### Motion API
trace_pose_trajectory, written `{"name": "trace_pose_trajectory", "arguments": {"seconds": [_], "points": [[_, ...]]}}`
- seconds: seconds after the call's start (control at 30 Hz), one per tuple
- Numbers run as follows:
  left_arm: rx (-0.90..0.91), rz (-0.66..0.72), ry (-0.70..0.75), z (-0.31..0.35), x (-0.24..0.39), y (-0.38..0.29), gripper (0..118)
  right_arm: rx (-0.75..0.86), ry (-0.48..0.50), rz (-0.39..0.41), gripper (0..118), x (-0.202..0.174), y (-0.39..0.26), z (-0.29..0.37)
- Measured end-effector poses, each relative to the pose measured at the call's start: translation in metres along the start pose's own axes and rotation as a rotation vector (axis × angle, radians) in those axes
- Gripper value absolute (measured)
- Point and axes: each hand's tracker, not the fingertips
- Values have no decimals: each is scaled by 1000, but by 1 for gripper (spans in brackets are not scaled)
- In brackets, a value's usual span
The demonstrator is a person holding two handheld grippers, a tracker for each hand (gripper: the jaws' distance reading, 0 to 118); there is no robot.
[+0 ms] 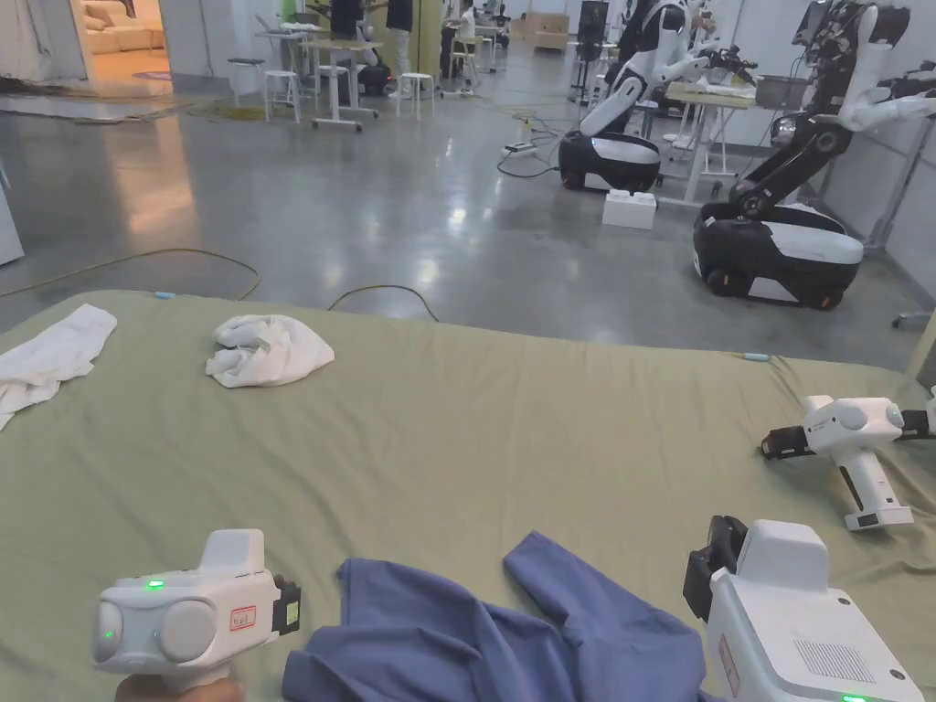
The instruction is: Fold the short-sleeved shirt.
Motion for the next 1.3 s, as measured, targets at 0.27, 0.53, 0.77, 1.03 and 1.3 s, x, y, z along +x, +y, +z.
{"name": "trace_pose_trajectory", "arguments": {"seconds": [0.27,0.53,0.77,1.03,1.3], "points": [[-77,7,-12,-64,2,18,8,-59,-21,17,3,10,-18,-10],[-106,18,-1,-137,10,50,90,-117,-42,13,3,21,-31,-34],[-212,-130,149,-182,30,48,74,-175,-65,14,3,34,-42,-57],[-145,-278,24,-166,55,34,0,-369,-39,20,25,49,-57,-110],[11,-198,-33,-92,46,32,0,-628,61,90,64,52,-84,-193]]}}
